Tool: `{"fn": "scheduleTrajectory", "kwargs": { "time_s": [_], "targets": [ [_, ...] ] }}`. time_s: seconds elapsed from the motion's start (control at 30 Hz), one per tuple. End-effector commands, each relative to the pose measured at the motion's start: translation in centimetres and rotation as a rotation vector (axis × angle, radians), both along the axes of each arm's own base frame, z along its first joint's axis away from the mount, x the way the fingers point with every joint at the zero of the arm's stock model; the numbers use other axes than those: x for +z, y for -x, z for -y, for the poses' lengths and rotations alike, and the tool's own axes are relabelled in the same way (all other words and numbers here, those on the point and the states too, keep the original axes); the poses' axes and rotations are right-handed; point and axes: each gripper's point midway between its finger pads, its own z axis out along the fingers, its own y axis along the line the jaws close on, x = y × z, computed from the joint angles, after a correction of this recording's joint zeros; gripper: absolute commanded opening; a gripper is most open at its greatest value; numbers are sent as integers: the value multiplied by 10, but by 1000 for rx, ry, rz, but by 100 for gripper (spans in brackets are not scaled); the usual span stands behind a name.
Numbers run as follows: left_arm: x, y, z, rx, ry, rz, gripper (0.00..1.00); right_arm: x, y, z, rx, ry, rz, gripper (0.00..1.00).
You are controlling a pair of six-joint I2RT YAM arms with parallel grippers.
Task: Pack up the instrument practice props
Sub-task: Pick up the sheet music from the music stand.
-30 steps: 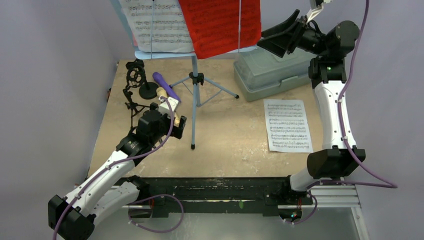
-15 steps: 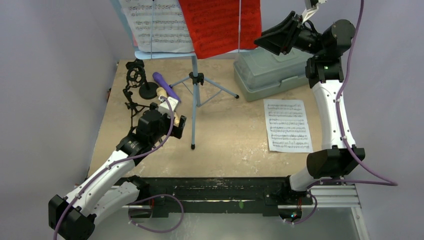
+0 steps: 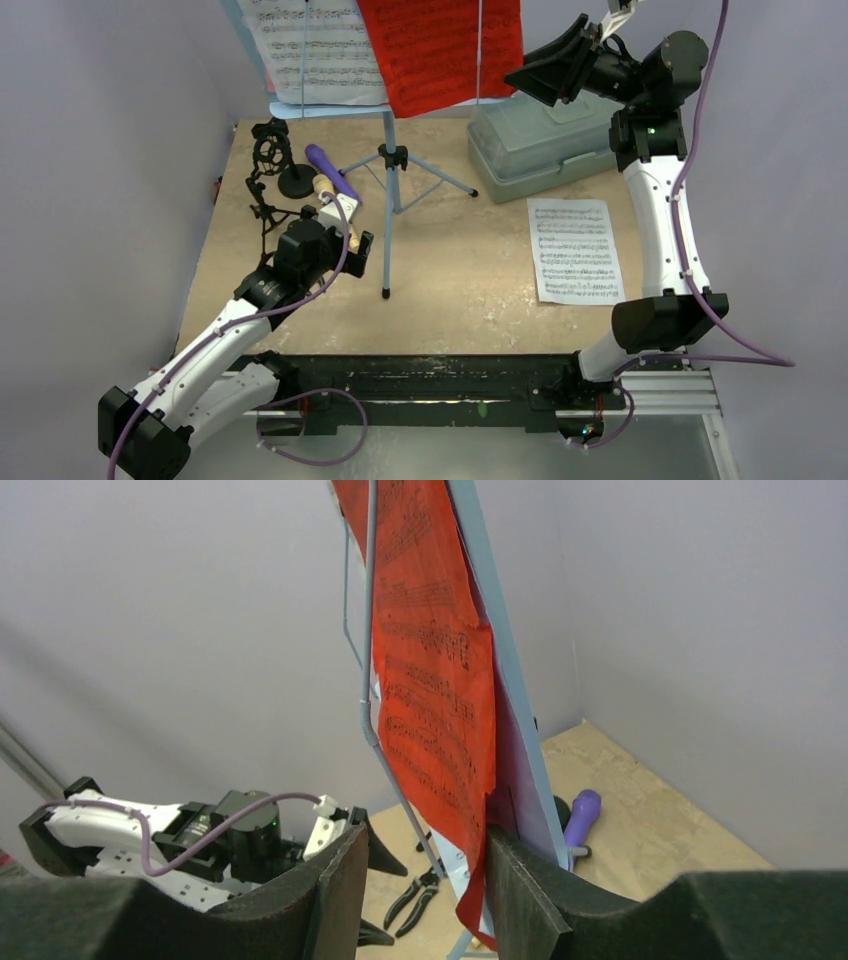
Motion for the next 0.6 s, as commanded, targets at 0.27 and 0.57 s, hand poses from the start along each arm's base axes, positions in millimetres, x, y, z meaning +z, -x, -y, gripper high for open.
{"fn": "scheduleTrajectory", "kwargs": {
  "time_s": [0.27,0.57],
  "targets": [
    [7,-6,1,0,11,25,99,26,2,-2,-69,28,145,6],
    [9,-5,0,1,15,32,99,61,24,19,-256,95,307,0]
  ]
}}
